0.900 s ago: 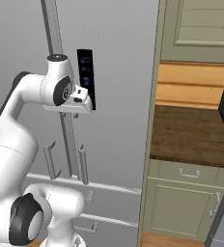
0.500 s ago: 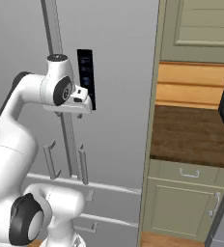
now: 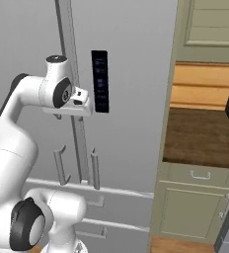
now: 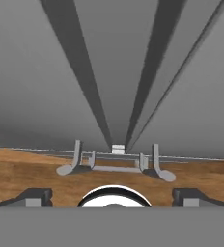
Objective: Take the strawberry from the fridge and place it on top of the pancake, located on the dining counter.
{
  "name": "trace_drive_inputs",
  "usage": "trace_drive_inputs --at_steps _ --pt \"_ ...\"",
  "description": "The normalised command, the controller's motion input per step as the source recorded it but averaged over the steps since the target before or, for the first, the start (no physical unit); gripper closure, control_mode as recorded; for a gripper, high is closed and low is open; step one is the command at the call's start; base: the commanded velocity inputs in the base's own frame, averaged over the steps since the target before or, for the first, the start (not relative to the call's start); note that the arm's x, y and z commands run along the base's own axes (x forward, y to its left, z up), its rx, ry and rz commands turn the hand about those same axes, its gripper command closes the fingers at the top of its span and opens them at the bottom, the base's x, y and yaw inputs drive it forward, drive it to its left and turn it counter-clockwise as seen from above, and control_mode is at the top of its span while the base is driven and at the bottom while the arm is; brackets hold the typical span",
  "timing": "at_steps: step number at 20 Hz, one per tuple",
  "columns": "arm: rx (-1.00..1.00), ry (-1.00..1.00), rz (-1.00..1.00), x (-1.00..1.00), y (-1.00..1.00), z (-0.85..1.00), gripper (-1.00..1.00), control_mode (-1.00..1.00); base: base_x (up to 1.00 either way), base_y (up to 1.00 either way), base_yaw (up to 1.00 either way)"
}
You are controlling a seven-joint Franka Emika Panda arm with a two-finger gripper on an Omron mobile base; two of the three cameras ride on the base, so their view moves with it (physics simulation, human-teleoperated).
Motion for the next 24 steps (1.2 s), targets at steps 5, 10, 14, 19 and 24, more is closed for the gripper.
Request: trace_drive_inputs --at_steps 5,10,14,19,24 --pt "0.0 0.0 0.0 0.0 0.0 0.0 -1.0 1.0 -0.39 -0.12 -0.15" --pt "0.0 0.0 0.0 0.0 0.0 0.0 -1.0 1.0 -0.59 -0.01 -0.06" --pt "0.0 0.0 0.0 0.0 0.0 0.0 -1.0 1.0 -0.65 -0.02 -0.06" --pt "0.0 0.0 0.0 0.0 0.0 0.0 -1.0 1.0 -0.65 0.0 -0.01" --pt "0.0 0.0 0.0 0.0 0.0 0.0 -1.0 1.0 -0.44 0.0 0.0"
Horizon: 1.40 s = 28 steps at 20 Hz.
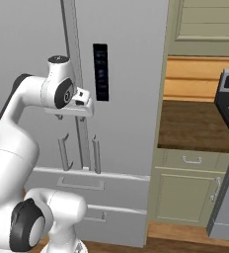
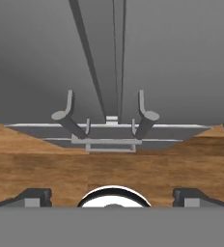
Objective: Take the strawberry from the fridge and place it on top of the pancake, located on the dining counter.
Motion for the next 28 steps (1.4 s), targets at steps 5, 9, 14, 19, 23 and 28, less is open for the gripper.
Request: trace_drive_inputs --at_steps 5,9,14,19,23,28 --pt "0.0 -0.01 0.0 0.0 -0.05 -0.02 -1.0 -1.0 0.0 0.0 0.0" --pt "0.0 0.0 0.08 0.41 -0.48 -0.5 -1.0 -1.0 0.0 0.0 0.0" --pt "0.0 0.0 0.17 0.61 -0.21 -0.38 -1.0 -1.0 0.0 0.0 0.0" --pt "-0.01 0.0 0.15 0.5 -0.04 -0.5 -1.0 -1.0 0.0 0.0 0.0" --pt "-0.02 0.0 0.12 0.51 -0.06 -0.69 -1.0 -1.0 0.0 0.0 0.0" --pt "-0.01 0.0 0.11 0.41 -0.19 -0.62 -1.0 -1.0 0.0 0.0 0.0"
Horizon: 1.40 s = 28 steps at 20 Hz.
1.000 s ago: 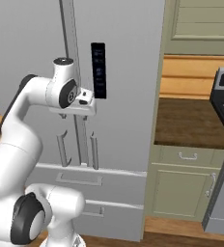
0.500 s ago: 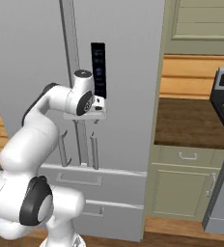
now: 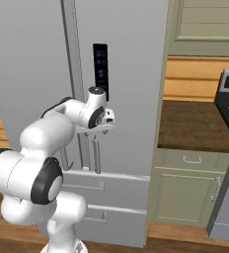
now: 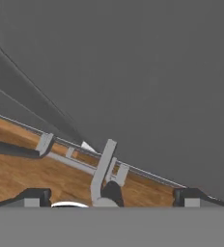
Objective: Take the strawberry from the fridge and place it on top of the pancake, located on the dining counter.
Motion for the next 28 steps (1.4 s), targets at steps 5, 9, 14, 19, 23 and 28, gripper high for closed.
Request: trace_drive_inputs --at_steps 5,9,14,19,23,28 --pt "-0.05 0.0 0.06 0.09 0.0 -0.52 -1.0 -1.0 0.0 0.0 0.0" --pt "-0.08 0.0 0.01 0.05 0.0 -0.56 -1.0 -1.0 0.0 0.0 0.0" --pt "-0.02 -0.01 0.0 0.0 0.0 -0.44 -1.0 -1.0 0.0 0.0 0.0" --pt "0.0 0.0 0.0 -0.01 0.0 -0.21 1.0 -1.0 0.0 0.0 0.0" --pt "0.0 -0.06 0.0 -0.05 -0.11 -0.02 1.0 -1.0 0.0 0.0 0.0" --pt "0.0 0.0 0.0 -0.24 -0.44 0.0 1.0 -1.0 0.0 0.0 0.0"
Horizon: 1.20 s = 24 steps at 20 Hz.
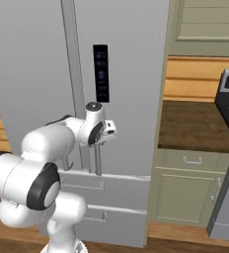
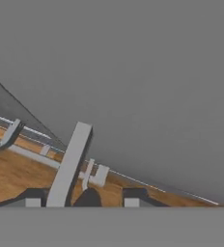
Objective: Take the strawberry from the fridge and place it on top of the pancake, located on the dining counter.
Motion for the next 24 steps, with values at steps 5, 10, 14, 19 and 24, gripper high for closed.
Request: trace_drive_inputs --at_steps 5,10,14,19,24 --pt "0.01 -0.07 0.0 -0.5 -0.83 0.0 1.0 -1.0 0.0 0.0 0.0" --pt "0.07 -0.18 0.0 -0.64 -1.0 0.0 1.0 -1.0 0.0 0.0 0.0" --pt "0.09 -0.07 0.0 -0.45 -1.0 0.0 1.0 -1.0 0.0 0.0 0.0" --pt "0.1 -0.03 0.0 -0.34 -1.0 0.01 -1.0 -1.0 0.0 0.0 0.0" --pt "0.06 -0.03 0.0 -0.23 -0.78 0.17 -1.0 -1.0 0.0 0.0 0.0"
